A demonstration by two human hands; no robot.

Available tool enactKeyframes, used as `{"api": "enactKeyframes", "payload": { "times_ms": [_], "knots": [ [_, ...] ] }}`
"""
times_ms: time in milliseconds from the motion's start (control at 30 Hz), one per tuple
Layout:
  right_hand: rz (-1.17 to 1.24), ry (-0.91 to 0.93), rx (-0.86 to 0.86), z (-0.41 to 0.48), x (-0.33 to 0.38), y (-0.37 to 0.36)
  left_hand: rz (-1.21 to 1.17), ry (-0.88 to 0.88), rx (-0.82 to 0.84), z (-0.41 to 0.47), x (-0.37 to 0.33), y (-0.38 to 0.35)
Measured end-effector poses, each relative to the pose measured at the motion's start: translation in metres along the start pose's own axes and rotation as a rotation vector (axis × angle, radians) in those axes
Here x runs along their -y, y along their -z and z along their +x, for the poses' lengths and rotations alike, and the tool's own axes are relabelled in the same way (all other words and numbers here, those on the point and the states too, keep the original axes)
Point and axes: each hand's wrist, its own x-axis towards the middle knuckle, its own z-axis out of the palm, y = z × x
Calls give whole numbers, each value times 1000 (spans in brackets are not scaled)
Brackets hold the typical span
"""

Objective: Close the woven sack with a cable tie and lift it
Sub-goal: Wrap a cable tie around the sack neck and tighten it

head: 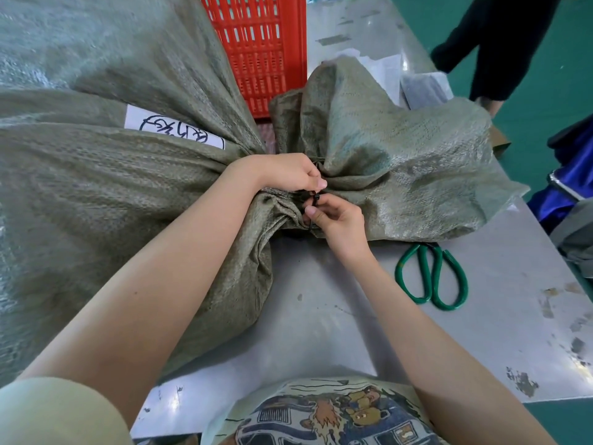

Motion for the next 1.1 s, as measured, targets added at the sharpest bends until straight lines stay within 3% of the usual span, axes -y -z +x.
{"api": "enactKeyframes", "payload": {
  "times_ms": [400,700,1100],
  "knots": [
    [-48,-5,-16,1,-3,-2,41,5,-17,0,-1,-1],
    [-58,-107,-12,1,-1,-2,24,-18,-41,0,1,2],
    [-119,-176,3,2,7,-3,-152,-94,8,2,6,3]
  ]
}}
